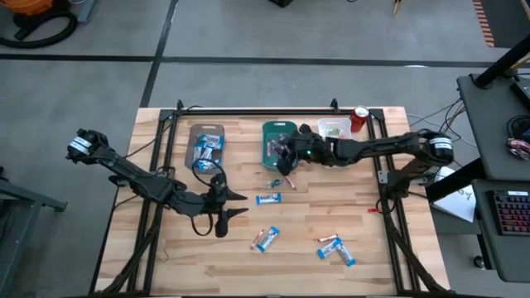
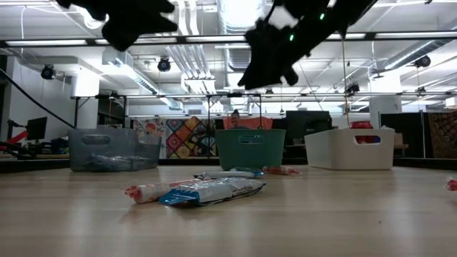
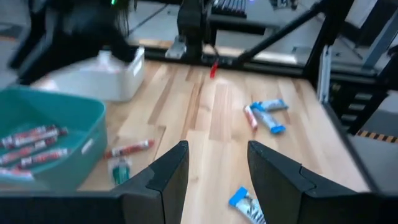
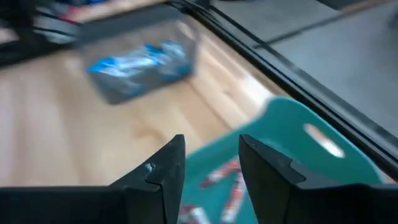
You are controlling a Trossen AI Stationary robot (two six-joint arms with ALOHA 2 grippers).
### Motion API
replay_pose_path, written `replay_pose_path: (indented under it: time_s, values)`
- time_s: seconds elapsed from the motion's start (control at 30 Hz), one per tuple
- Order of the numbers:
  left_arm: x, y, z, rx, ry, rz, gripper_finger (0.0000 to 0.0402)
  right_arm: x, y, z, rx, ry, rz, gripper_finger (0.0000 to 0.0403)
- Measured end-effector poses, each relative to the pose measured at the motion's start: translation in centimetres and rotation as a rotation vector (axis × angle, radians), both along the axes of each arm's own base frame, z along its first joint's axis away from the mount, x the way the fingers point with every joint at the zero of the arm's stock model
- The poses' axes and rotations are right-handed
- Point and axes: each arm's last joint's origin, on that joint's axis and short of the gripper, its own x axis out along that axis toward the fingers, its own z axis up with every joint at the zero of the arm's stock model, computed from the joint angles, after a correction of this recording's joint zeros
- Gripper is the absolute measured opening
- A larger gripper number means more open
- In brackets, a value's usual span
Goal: Sort candy
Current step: Put the white chocolate into the black bin
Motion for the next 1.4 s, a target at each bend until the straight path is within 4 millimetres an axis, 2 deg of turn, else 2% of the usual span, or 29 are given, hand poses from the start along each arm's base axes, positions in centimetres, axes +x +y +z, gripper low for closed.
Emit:
replay_pose_path:
  time_s: [0.17,0.33,0.53,0.73,0.9,1.03,1.2,1.4]
  values:
    - [1.3,-0.7,-2.6,0.016,0.083,0.009,0.0148,-0.9,4.0,2.1,-0.002,-0.033,0.124,0.0136]
    - [2.9,-1.5,-5.2,0.052,0.119,0.004,0.0148,-2.0,8.2,3.3,-0.002,-0.068,0.257,0.0128]
    - [4.7,-1.8,-6.8,0.071,0.151,0.041,0.0148,-3.3,12.5,3.0,0.007,-0.066,0.353,0.0129]
    - [5.4,-2.0,-7.3,0.093,0.167,0.044,0.0148,-4.8,15.5,1.5,0.017,-0.012,0.368,0.0127]
    - [5.0,-1.7,-7.5,0.219,0.197,-0.014,0.0148,-5.9,17.2,0.7,0.014,0.003,0.422,0.0125]
    - [4.9,-1.7,-7.8,0.294,0.177,-0.118,0.0148,-6.8,17.8,0.9,0.003,-0.021,0.418,0.0125]
    - [4.6,-0.3,-8.6,0.291,0.097,-0.163,0.0148,-8.0,18.2,0.9,-0.039,-0.043,0.353,0.0125]
    - [4.0,1.9,-9.7,0.220,0.012,-0.082,0.0148,-8.3,18.2,0.4,-0.062,-0.045,0.312,0.0125]
